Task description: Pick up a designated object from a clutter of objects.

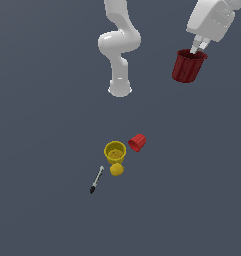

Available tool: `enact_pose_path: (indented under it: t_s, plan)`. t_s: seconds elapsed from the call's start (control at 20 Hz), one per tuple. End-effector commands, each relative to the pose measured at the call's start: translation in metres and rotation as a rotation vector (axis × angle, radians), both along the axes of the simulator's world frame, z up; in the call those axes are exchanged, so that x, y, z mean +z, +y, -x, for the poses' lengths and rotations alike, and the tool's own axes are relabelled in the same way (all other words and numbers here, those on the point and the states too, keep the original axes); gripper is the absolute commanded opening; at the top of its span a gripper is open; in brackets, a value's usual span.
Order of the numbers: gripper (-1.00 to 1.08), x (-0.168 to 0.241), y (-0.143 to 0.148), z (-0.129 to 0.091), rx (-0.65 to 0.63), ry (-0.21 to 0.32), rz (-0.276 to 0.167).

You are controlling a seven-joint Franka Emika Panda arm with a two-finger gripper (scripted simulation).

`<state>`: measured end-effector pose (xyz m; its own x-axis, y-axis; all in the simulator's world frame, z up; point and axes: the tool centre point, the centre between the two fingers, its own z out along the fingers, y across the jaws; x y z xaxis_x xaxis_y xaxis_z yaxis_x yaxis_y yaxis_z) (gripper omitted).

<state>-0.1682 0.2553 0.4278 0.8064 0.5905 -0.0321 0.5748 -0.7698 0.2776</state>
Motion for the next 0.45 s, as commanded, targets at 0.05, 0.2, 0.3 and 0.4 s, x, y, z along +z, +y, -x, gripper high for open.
enact_pose_path:
  t_s: [0.05, 0.2, 0.3, 0.4]
  plan:
    - [-1.00, 0.0141, -0.0002, 0.0027, -0.001, -0.002, 0.000]
    - [-1.00, 0.0194, -0.0001, 0.0034, -0.001, -0.002, 0.000]
    - [-1.00, 0.0204, 0.0001, 0.0032, -0.001, -0.003, 0.001]
    - [-1.00, 0.0199, 0.0002, 0.0026, -0.001, -0.003, 0.001]
